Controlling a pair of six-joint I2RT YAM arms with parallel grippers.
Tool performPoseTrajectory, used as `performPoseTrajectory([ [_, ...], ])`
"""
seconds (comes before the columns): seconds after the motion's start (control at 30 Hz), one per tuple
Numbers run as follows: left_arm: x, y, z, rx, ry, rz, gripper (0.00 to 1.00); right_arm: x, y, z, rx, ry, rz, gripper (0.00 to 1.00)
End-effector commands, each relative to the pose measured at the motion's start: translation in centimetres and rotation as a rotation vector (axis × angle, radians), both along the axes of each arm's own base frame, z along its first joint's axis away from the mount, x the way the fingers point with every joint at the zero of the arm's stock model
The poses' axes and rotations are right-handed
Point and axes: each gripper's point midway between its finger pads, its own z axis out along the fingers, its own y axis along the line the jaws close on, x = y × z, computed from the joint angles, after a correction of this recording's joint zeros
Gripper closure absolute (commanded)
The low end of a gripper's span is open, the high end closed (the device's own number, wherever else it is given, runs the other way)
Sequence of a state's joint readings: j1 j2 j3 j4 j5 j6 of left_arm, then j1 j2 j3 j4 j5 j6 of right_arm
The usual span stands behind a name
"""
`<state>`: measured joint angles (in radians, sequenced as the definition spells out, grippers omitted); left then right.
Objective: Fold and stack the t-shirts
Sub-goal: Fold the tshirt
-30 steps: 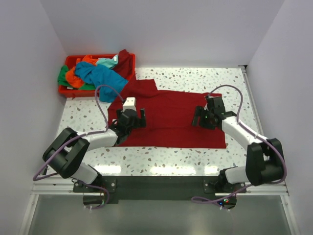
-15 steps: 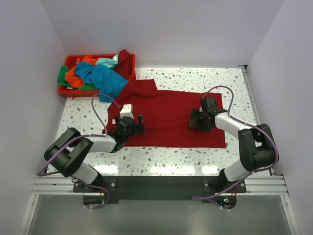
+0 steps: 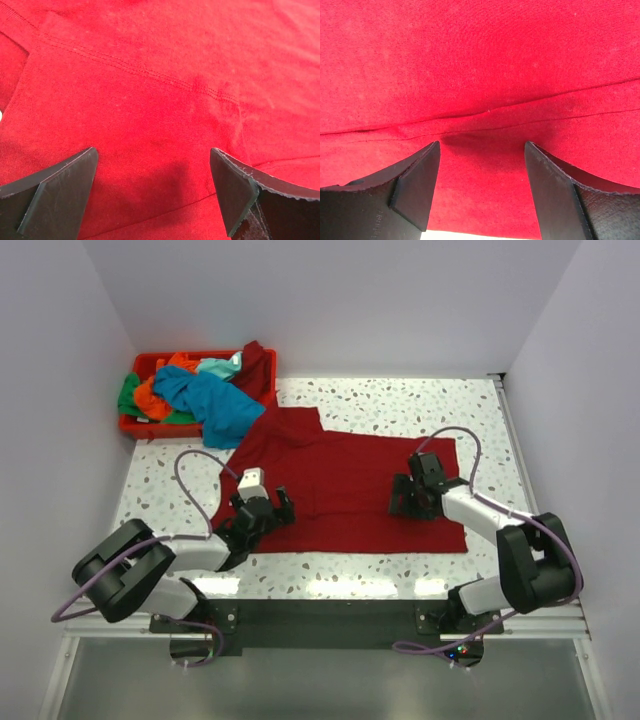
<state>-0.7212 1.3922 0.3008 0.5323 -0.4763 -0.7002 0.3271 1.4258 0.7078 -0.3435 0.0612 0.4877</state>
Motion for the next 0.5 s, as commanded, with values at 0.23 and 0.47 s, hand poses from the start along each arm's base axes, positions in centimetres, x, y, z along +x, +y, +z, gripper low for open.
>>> performPoseTrajectory([
  [0.23,-5.8,2.8,-4.5,0.086,0.173,0.029,0.0,-5.8,-1.5,-1.2,-0.029,0.128,-0.05,0.27],
  [0.47,-7.8,2.8,-4.8,0.099,0.192,0.021,0.0,-7.3,-1.2,-0.5,-0.012,0.121,-0.059,0.27],
])
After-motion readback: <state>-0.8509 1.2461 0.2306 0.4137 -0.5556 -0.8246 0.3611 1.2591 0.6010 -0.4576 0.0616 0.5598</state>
